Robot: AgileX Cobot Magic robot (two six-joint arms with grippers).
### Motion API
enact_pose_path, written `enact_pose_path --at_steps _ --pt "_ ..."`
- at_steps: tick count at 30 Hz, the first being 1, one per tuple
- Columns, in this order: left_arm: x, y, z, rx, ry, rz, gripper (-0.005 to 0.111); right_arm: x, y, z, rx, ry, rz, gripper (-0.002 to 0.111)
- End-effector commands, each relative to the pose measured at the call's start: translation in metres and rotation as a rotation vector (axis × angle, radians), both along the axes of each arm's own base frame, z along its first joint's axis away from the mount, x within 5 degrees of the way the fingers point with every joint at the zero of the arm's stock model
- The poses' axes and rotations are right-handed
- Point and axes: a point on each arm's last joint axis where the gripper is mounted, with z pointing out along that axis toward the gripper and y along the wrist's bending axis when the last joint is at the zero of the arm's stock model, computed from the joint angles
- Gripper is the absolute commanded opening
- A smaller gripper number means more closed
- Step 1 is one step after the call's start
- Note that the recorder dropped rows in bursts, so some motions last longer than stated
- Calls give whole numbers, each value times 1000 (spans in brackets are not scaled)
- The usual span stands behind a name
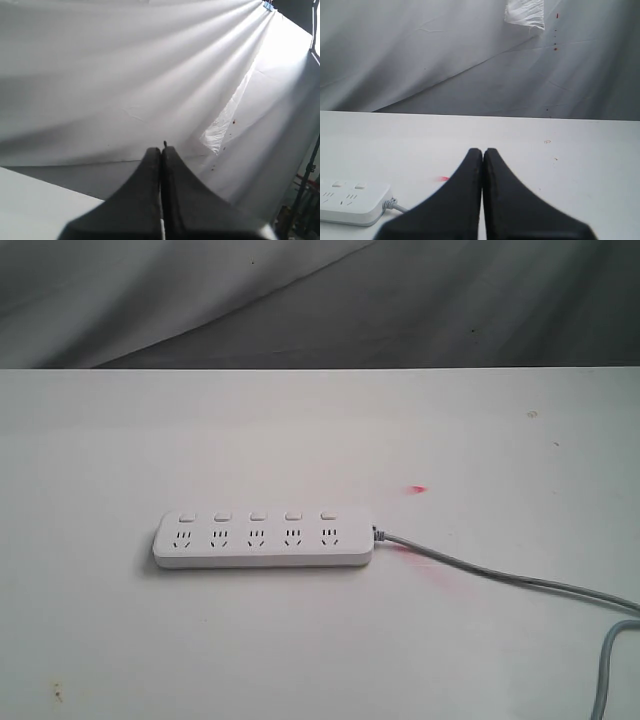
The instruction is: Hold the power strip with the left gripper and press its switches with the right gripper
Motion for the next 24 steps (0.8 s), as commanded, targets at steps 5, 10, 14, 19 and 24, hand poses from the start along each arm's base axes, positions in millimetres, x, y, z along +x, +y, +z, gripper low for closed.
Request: enact_pose_path --at_steps 5,10,14,19,24 --pt "3 -1 85 210 154 -30 0 0 -1 0 -3 -13 -8 0" --pt "30 -25 110 465 177 -215 0 0 -1 0 -3 -13 -8 0" --pt "49 -44 120 684 229 -315 0 0 -1 0 -3 -13 -8 0" --pt "65 -56 128 831 315 -376 0 0 -1 0 -3 -13 -8 0" --pt "74 -71 133 869 344 -509 0 0 -1 0 -3 -13 -8 0"
